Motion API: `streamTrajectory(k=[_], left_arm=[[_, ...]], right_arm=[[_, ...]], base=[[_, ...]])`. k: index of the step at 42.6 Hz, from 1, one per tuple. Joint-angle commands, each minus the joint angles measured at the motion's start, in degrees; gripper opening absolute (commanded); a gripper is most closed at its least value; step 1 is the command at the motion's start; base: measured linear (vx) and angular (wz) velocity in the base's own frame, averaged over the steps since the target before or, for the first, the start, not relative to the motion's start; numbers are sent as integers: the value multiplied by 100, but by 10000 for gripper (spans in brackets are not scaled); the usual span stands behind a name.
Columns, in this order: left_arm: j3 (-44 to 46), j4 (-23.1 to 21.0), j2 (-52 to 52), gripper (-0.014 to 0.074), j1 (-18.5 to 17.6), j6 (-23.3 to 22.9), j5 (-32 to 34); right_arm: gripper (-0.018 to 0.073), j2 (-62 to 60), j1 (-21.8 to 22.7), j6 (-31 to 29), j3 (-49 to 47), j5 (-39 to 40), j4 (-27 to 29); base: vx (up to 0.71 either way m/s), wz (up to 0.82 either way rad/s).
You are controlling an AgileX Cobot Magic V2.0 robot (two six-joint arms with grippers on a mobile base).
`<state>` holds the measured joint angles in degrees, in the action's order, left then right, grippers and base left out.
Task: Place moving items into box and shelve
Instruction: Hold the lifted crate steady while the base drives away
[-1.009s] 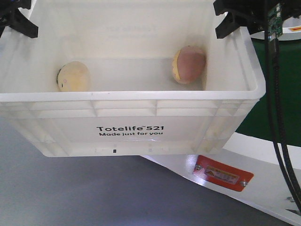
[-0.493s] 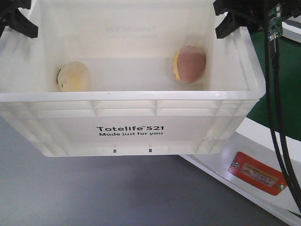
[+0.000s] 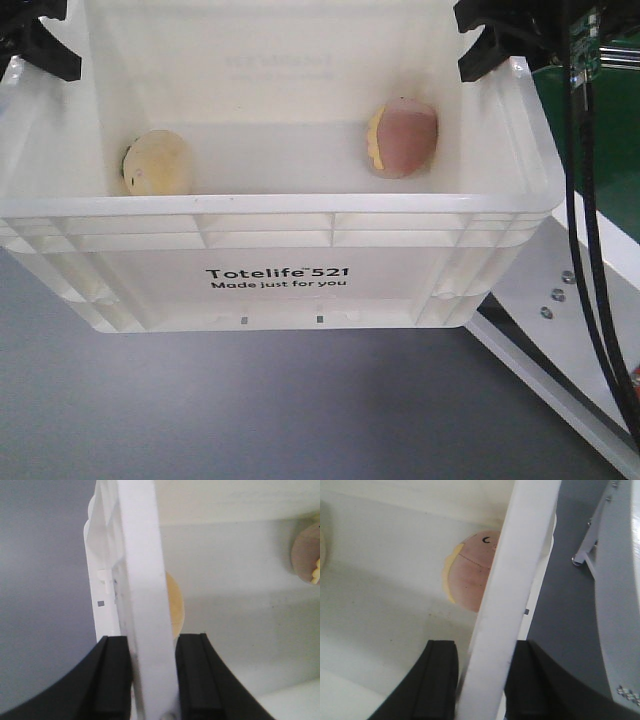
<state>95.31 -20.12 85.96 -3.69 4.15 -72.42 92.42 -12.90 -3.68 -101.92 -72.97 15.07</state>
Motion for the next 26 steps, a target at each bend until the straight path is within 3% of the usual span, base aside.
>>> streamTrajectory(k=[1, 26], left_arm=[[226, -986, -296, -4, -99, -9, 538], [226, -986, -296, -4, -99, -9, 531]], right_arm=[[-3, -344, -96, -161, -222, 502, 994], [-3, -344, -96, -161, -222, 428, 994]], base=[[-7, 61], [1, 66]])
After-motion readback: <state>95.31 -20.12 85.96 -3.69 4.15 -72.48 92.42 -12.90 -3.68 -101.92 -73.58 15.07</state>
